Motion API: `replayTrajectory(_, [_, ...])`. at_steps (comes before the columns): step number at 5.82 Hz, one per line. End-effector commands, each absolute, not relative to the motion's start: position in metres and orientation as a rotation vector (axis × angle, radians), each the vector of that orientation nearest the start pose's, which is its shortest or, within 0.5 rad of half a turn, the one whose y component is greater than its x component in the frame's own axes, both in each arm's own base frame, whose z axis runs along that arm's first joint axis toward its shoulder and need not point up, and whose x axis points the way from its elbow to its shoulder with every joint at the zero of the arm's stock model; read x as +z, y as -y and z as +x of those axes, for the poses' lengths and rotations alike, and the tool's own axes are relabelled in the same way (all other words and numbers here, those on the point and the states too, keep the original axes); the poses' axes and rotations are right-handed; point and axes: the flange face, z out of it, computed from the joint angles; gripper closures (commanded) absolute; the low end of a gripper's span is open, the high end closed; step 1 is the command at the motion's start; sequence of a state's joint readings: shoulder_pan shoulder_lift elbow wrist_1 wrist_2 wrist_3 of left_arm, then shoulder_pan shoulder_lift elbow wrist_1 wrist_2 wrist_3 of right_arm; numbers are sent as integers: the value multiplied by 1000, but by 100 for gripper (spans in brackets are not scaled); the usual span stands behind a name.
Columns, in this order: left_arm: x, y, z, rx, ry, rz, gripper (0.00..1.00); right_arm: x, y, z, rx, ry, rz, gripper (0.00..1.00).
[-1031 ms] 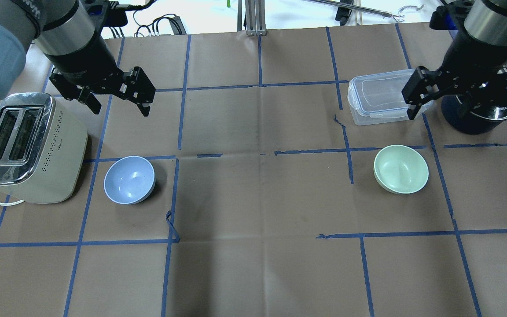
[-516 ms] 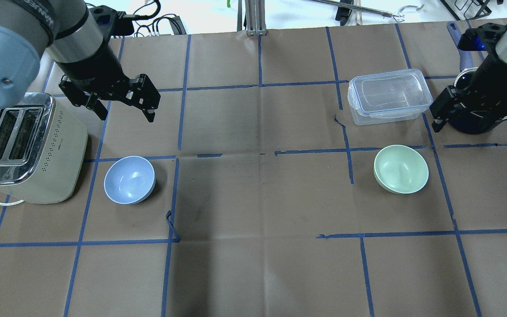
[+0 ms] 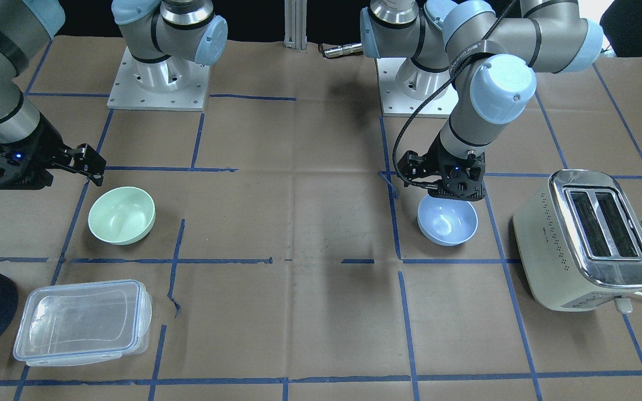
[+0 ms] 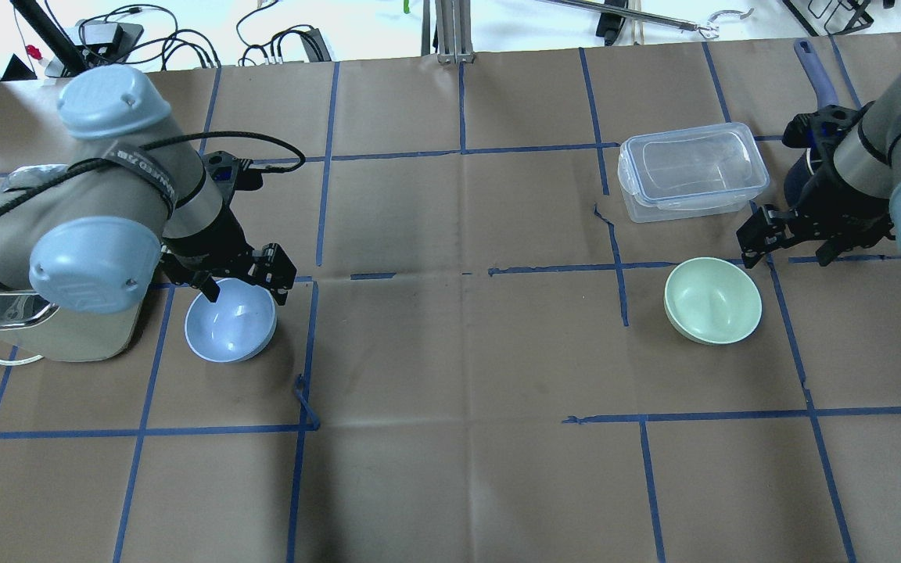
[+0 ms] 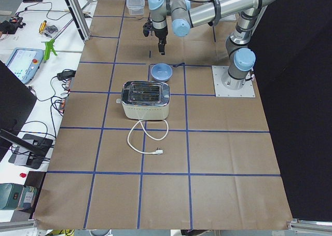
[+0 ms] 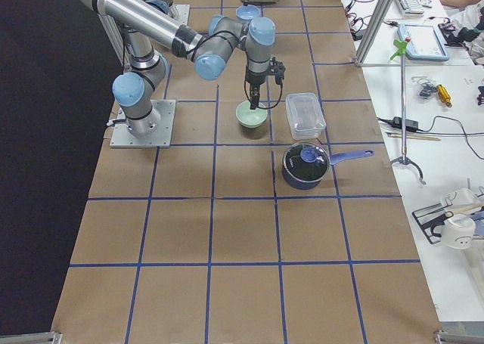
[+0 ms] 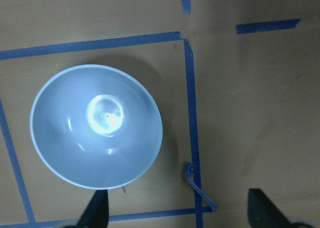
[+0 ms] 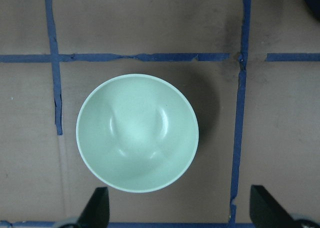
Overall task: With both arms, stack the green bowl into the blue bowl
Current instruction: 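Lower left gripper onto blue bowl while right gripper grips green bowl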
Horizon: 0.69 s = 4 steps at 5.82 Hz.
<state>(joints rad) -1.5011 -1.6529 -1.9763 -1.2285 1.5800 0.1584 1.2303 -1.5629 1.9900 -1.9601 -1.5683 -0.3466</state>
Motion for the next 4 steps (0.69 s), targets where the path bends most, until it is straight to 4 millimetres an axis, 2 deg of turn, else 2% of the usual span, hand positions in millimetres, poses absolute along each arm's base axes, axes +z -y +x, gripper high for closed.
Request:
replayTrajectory(1, [228,479,-97,335,-3136,124,3,269,477,-28,6,-3140,-98,0])
replayTrajectory(2, [212,488,-96,343,-3135,81,4,249,484,-31,35,-3130,-94,0])
replayTrajectory(3, [207,494,-94,321,-3135,83,24,229,492,-34,45,-3129,-94,0])
replayTrajectory(4, [208,498,-93,309,-3133,91,71,221,488,-37,73,-3124,-86,0])
